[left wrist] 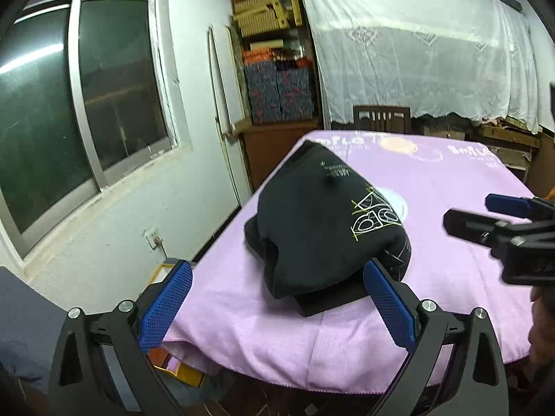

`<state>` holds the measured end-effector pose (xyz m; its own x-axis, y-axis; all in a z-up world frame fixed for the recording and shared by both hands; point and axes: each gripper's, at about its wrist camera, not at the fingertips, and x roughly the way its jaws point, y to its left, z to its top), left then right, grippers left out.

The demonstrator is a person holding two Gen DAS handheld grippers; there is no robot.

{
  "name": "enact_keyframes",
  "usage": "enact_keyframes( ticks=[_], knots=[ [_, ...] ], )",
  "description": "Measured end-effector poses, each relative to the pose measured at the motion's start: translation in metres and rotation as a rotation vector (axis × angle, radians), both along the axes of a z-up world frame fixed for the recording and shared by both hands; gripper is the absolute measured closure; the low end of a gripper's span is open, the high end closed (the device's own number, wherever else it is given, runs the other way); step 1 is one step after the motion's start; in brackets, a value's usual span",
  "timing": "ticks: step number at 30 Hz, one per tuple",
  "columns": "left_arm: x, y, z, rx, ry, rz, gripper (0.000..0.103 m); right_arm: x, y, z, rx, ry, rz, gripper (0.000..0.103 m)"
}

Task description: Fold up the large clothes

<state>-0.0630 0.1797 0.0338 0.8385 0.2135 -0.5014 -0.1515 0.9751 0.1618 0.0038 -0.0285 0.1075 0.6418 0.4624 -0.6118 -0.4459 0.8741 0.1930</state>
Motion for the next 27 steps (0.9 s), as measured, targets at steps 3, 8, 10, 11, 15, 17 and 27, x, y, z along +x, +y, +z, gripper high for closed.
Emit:
enact_keyframes(
  ticks=[3, 8, 10, 11, 15, 17, 27],
  knots=[
    [-0.007, 0.005, 0.004, -0.001, -0.028, 0.005, 0.004, -0.016, -0.008, 0.018, 0.051, -0.046, -0.020, 0.005],
    [-0.016, 0.004, 0.012, 0.000, -0.061, 0.016, 0.004, -0.048, -0.028, 0.044, 0.150, -0.119, -0.043, 0.005],
    [-0.017, 0.002, 0.013, 0.006, -0.064, 0.024, 0.004, -0.054, -0.031, 0.049, 0.164, -0.139, -0.042, 0.005],
    [-0.015, 0.001, 0.012, 0.004, -0.060, 0.028, 0.004, -0.056, -0.031, 0.051, 0.165, -0.149, -0.041, 0.005],
    [-0.004, 0.001, 0.004, -0.010, -0.021, 0.028, 0.004, -0.055, -0.026, 0.043, 0.142, -0.148, -0.038, 0.005],
    [0.002, 0.002, 0.000, -0.010, -0.011, 0.035, 0.004, -0.049, -0.021, 0.034, 0.131, -0.123, -0.031, 0.005],
    [0.041, 0.018, -0.034, -0.086, 0.115, 0.065, 0.004, -0.017, -0.003, -0.003, 0.083, -0.039, -0.017, 0.005]
  ],
)
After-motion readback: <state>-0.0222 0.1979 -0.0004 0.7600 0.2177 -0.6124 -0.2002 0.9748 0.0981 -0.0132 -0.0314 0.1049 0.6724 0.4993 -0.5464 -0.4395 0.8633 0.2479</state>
